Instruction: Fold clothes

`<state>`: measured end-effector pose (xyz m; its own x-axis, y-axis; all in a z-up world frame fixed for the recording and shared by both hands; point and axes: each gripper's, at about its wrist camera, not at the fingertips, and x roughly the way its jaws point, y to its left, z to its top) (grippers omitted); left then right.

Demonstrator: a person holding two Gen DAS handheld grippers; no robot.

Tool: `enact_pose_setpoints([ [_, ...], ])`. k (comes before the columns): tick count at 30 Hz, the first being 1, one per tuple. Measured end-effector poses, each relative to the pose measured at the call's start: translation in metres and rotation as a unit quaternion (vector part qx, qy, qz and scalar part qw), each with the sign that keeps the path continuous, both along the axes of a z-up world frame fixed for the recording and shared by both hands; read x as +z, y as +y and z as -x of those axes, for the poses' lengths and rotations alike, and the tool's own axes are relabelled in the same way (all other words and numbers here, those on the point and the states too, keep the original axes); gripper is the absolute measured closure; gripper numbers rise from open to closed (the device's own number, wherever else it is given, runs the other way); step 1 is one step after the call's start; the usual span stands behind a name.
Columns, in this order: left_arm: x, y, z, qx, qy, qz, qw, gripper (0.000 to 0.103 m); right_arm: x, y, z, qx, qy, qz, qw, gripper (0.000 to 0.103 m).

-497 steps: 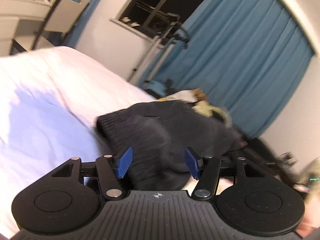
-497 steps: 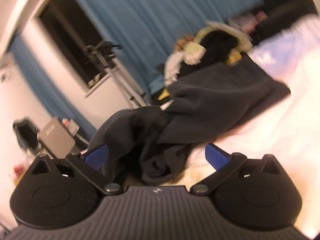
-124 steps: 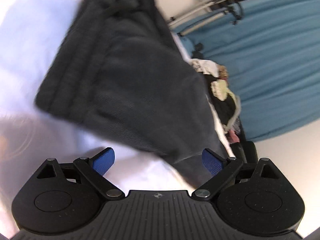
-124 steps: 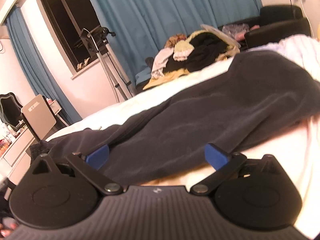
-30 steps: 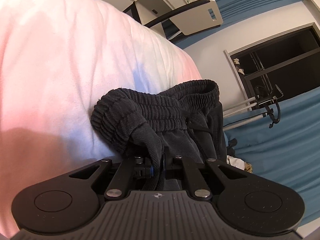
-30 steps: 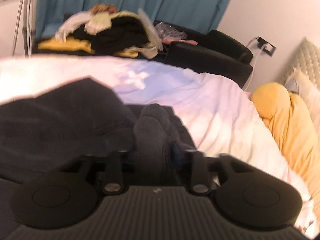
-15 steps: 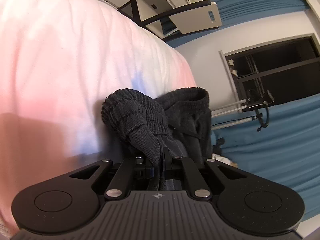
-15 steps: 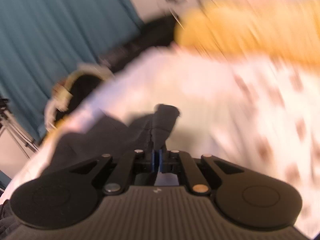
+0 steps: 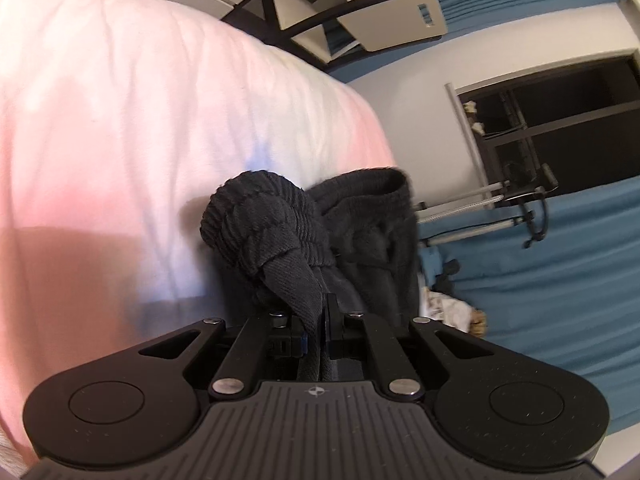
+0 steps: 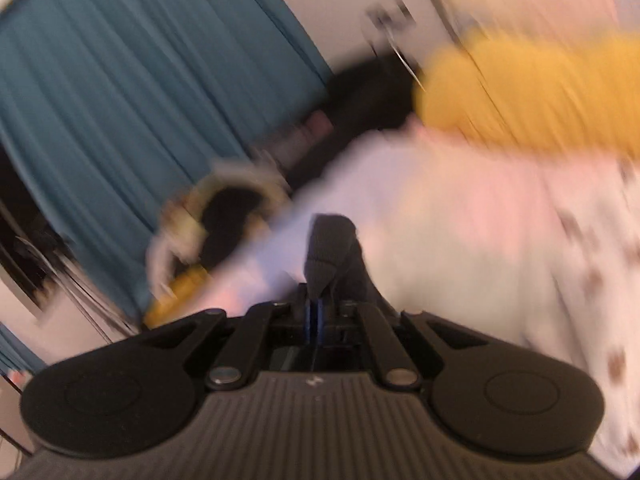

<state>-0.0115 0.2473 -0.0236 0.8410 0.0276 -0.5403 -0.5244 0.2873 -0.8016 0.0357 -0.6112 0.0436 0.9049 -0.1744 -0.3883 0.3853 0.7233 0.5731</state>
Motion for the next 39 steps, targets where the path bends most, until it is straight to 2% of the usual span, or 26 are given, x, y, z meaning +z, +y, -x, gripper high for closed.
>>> enact_pose_setpoints([
  [3, 0.001, 0.001, 0.007, -0.015, 0.008, -0.017, 0.9997, 0.095, 0.032, 0.013, 0.021, 0.01, -0.08, 0.021, 0.996, 0.099],
  [5, 0.001, 0.002, 0.012, -0.025, 0.013, -0.029, 0.9992, 0.095, 0.028, 0.012, 0.039, 0.008, -0.084, 0.039, 0.996, 0.099],
  [6, 0.001, 0.003, 0.014, -0.03, 0.016, -0.034, 0.9988, 0.095, 0.015, 0.008, 0.049, 0.001, -0.069, 0.04, 0.997, 0.099],
  [10, 0.002, 0.004, 0.023, -0.05, 0.026, -0.057, 0.9968, 0.095, -0.063, -0.011, 0.086, -0.029, 0.041, 0.02, 0.999, 0.099],
  [12, -0.002, 0.005, 0.026, -0.056, 0.039, -0.058, 0.9959, 0.095, -0.107, -0.019, 0.104, -0.038, 0.086, -0.02, 0.995, 0.099],
  [14, -0.009, 0.005, 0.028, -0.039, 0.075, -0.047, 0.9953, 0.095, -0.145, -0.026, 0.118, -0.05, 0.116, -0.064, 0.99, 0.099],
  [15, -0.01, 0.005, 0.028, -0.04, 0.075, -0.047, 0.9953, 0.095, -0.154, -0.026, 0.123, -0.051, 0.117, -0.072, 0.989, 0.099],
  [17, -0.011, 0.006, 0.028, -0.042, 0.075, -0.047, 0.9952, 0.094, -0.156, -0.019, 0.124, -0.046, 0.118, -0.054, 0.991, 0.098],
  [19, -0.005, 0.004, 0.028, -0.05, 0.081, -0.064, 0.9934, 0.092, -0.148, -0.011, 0.12, -0.04, 0.123, -0.034, 0.991, 0.096],
  [21, 0.001, 0.002, 0.03, -0.057, 0.089, -0.08, 0.9912, 0.076, -0.141, -0.009, 0.118, -0.035, 0.122, -0.023, 0.992, 0.091],
  [22, 0.002, 0.002, 0.034, -0.061, 0.089, -0.083, 0.9907, 0.051, -0.142, -0.009, 0.131, -0.035, 0.122, -0.019, 0.992, 0.08],
  [23, 0.005, 0.001, 0.038, -0.063, 0.086, -0.091, 0.9901, 0.027, -0.14, -0.018, 0.138, -0.038, 0.125, -0.008, 0.991, 0.059],
  [25, 0.014, -0.001, 0.049, -0.067, 0.076, -0.119, 0.9877, 0.015, -0.138, -0.023, 0.135, -0.045, 0.119, 0.016, 0.992, 0.044],
  [27, 0.027, -0.007, 0.058, -0.079, 0.067, -0.157, 0.9822, 0.015, -0.127, -0.024, 0.14, -0.044, 0.107, 0.045, 0.992, 0.044],
  [30, 0.052, -0.027, 0.061, -0.101, 0.044, -0.23, 0.967, 0.013, -0.11, -0.022, 0.133, -0.042, 0.089, 0.072, 0.993, 0.044],
  [32, 0.071, -0.051, 0.055, -0.115, 0.026, -0.287, 0.9508, 0.01, -0.097, -0.016, 0.119, -0.033, 0.077, 0.083, 0.993, 0.044],
  [36, 0.097, -0.114, 0.027, -0.16, -0.015, -0.386, 0.9086, 0.009, -0.062, 0.008, 0.067, 0.004, 0.04, 0.1, 0.994, 0.044],
  [39, 0.099, -0.165, -0.002, -0.204, -0.035, -0.431, 0.8785, 0.009, -0.038, 0.044, 0.034, 0.05, 0.02, 0.117, 0.992, 0.044],
])
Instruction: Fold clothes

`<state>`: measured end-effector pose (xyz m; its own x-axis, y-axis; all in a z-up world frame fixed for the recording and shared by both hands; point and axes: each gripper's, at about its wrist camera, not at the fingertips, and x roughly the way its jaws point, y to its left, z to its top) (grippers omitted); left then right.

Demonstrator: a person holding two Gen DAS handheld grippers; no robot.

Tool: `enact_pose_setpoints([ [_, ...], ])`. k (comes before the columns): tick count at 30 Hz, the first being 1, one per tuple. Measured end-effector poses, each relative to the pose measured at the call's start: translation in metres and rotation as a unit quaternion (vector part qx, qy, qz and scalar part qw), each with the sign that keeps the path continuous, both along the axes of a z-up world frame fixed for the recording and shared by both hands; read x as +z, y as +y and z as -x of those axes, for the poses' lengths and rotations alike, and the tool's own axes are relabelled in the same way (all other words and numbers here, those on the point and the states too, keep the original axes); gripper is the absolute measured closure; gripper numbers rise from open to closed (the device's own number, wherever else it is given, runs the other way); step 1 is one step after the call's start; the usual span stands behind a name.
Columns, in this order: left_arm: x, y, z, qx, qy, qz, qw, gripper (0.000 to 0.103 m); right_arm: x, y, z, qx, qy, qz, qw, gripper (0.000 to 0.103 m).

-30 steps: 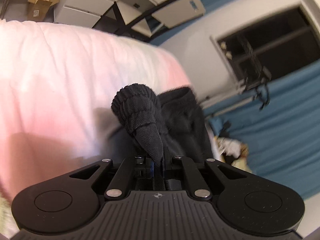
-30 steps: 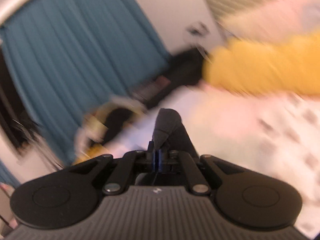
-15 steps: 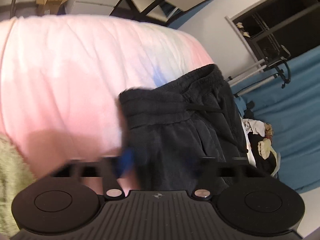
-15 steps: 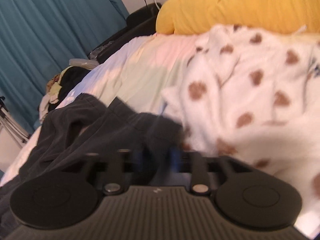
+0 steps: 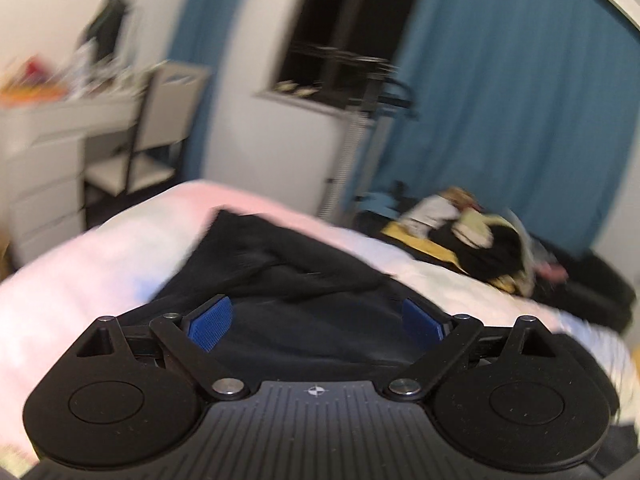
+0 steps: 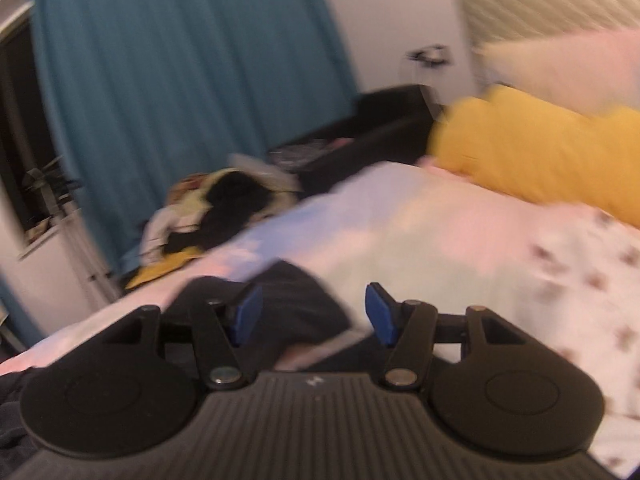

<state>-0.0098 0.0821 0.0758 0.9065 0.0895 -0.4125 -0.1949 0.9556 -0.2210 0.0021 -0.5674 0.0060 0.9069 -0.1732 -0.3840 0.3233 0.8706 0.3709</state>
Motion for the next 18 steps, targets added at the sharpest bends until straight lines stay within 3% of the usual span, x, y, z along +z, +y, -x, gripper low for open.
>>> enact_pose_setpoints([
  [4, -0.004, -0.056, -0.031, -0.05, -0.002, -0.049, 0.9976, 0.009, 0.024, 0.056, -0.031, 0.058, -0.013, -0.001, 0.998, 0.044],
  [10, -0.025, -0.102, -0.057, -0.099, -0.005, -0.075, 0.9923, 0.009, 0.037, 0.136, -0.066, 0.168, -0.022, -0.027, 0.985, 0.044],
  [12, -0.037, -0.107, -0.064, -0.11, -0.001, -0.072, 0.9913, 0.009, 0.034, 0.158, -0.075, 0.193, -0.027, -0.02, 0.981, 0.044],
  [15, -0.061, -0.105, -0.072, -0.117, 0.01, -0.06, 0.9912, 0.009, 0.013, 0.182, -0.088, 0.216, 0.0, 0.008, 0.976, 0.043],
  [18, -0.077, -0.1, -0.077, -0.126, 0.024, -0.054, 0.9903, 0.009, -0.006, 0.178, -0.105, 0.218, 0.032, -0.048, 0.974, 0.043],
])
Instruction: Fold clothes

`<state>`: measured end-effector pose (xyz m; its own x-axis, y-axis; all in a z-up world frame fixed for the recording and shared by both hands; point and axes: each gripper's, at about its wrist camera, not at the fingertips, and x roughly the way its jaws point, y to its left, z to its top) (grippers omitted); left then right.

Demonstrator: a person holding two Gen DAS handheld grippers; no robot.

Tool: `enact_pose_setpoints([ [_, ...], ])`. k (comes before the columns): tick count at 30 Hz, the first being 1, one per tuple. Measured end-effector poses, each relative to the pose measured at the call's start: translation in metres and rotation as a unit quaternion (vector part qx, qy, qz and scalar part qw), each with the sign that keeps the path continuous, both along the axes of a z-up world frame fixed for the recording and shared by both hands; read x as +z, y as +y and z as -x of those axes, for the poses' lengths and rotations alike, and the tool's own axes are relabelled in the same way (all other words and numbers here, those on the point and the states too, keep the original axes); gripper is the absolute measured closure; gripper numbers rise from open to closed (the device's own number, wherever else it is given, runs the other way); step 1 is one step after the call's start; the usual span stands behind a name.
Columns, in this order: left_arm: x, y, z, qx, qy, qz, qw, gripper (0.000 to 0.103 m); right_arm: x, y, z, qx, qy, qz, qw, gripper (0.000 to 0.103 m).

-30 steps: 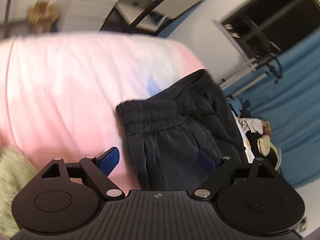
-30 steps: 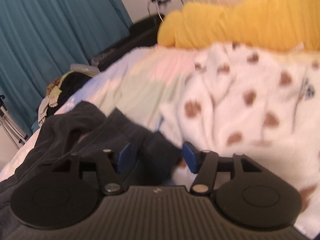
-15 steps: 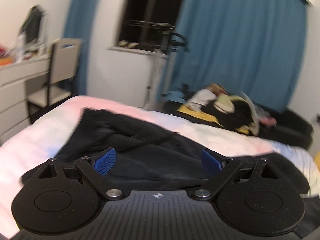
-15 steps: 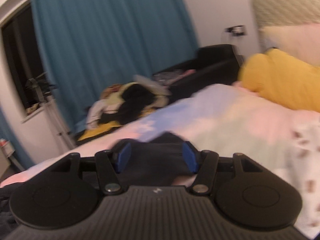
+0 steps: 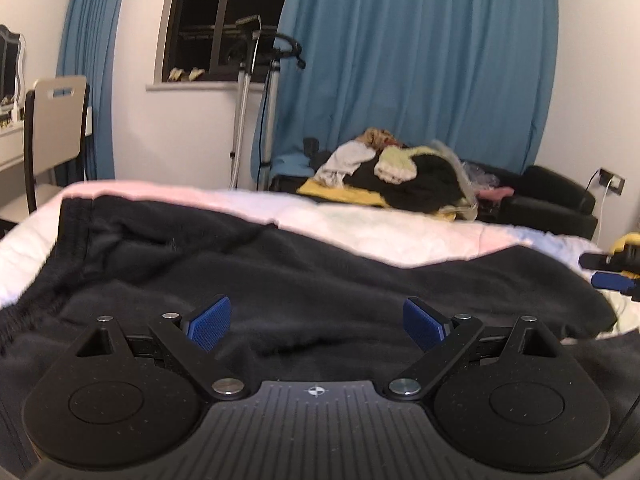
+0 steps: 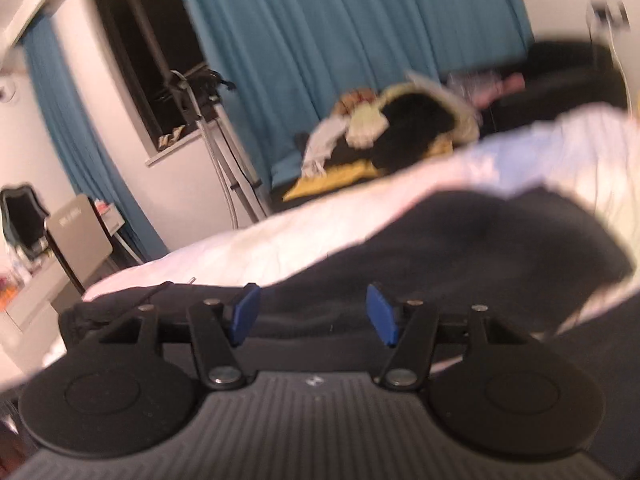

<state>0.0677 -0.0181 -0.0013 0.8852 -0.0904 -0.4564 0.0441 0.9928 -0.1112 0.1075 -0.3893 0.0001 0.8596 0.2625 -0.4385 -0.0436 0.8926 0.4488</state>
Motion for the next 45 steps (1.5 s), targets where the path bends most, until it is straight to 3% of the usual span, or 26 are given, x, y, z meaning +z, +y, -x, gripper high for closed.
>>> enact_pose_setpoints([
  [4, -0.021, 0.006, -0.008, -0.01, 0.021, 0.006, 0.9997, 0.009, -0.003, -0.009, -0.013, -0.037, 0.015, -0.021, 0.999, 0.042],
  [13, -0.027, 0.015, -0.008, -0.013, 0.029, -0.004, 0.9995, 0.009, -0.014, -0.001, -0.021, -0.043, 0.028, 0.033, 0.998, 0.04],
  [17, -0.03, 0.014, -0.006, -0.013, 0.037, 0.006, 0.9992, 0.009, -0.017, -0.013, -0.02, -0.062, 0.027, 0.023, 0.997, 0.025],
  [20, -0.033, 0.014, -0.006, -0.011, 0.044, 0.022, 0.9987, 0.009, -0.019, -0.034, -0.018, -0.106, 0.025, -0.014, 0.994, 0.013],
  [22, -0.035, 0.015, -0.006, -0.01, 0.05, 0.033, 0.9982, 0.009, -0.023, -0.057, -0.016, -0.151, 0.026, -0.061, 0.986, 0.013],
  [24, -0.037, 0.013, -0.003, -0.007, 0.054, 0.041, 0.9977, 0.009, -0.037, -0.092, -0.017, -0.202, 0.039, -0.136, 0.969, 0.012],
  [28, -0.044, 0.011, 0.0, -0.003, 0.07, 0.064, 0.9955, 0.009, -0.082, -0.155, -0.009, -0.298, 0.057, -0.284, 0.91, 0.012],
  [32, -0.049, 0.011, -0.001, 0.004, 0.081, 0.086, 0.993, 0.009, -0.115, -0.179, 0.002, -0.346, 0.077, -0.345, 0.869, 0.013],
  [37, -0.055, 0.019, -0.005, 0.016, 0.101, 0.123, 0.9871, 0.009, -0.124, -0.195, -0.006, -0.355, 0.046, -0.324, 0.876, 0.013],
  [40, -0.059, 0.024, -0.008, 0.022, 0.111, 0.146, 0.9827, 0.009, -0.139, -0.208, -0.018, -0.329, 0.032, -0.366, 0.87, 0.013],
  [45, -0.065, 0.032, -0.012, 0.03, 0.127, 0.186, 0.9738, 0.009, -0.143, -0.226, -0.031, -0.349, 0.014, -0.353, 0.868, 0.021],
])
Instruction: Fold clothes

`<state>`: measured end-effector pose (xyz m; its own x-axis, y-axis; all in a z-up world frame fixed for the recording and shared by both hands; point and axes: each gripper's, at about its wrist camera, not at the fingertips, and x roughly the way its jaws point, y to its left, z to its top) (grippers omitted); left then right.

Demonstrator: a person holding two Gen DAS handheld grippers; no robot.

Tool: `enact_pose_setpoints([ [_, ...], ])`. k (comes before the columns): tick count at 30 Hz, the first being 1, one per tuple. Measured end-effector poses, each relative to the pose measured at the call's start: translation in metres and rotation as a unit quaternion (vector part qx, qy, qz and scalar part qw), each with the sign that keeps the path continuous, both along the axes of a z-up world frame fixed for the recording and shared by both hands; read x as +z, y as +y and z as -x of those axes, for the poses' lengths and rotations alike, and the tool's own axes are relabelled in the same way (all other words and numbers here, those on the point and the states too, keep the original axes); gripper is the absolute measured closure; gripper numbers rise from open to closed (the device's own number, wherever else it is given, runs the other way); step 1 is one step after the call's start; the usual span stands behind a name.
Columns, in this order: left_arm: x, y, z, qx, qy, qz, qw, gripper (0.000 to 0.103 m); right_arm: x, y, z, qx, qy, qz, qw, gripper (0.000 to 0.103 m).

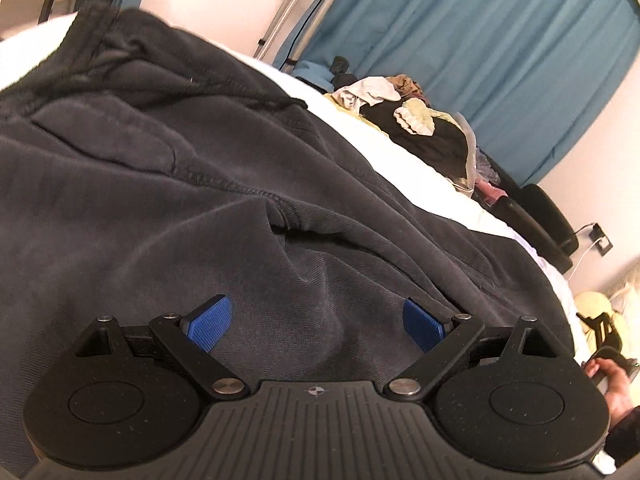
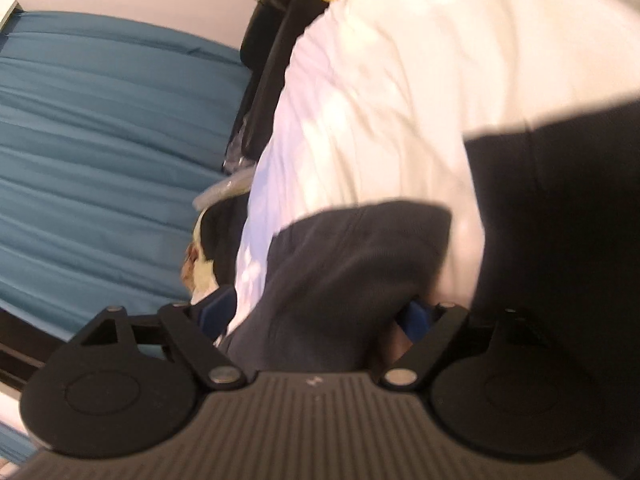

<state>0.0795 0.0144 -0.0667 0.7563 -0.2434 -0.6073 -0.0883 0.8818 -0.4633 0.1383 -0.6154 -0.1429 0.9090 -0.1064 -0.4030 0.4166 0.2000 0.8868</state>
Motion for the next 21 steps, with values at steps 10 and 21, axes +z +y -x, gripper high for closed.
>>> enact_pose_setpoints([
  [10, -0.008, -0.003, -0.008, 0.003, 0.006, 0.007, 0.9999, 0.009, 0.018, -0.006, -0.026, 0.002, 0.034, 0.149, 0.988, 0.098],
  [21, -0.01, -0.007, -0.009, -0.001, 0.003, 0.002, 1.0, 0.009, 0.035, -0.004, -0.011, -0.016, 0.059, 0.327, 0.943, 0.099],
])
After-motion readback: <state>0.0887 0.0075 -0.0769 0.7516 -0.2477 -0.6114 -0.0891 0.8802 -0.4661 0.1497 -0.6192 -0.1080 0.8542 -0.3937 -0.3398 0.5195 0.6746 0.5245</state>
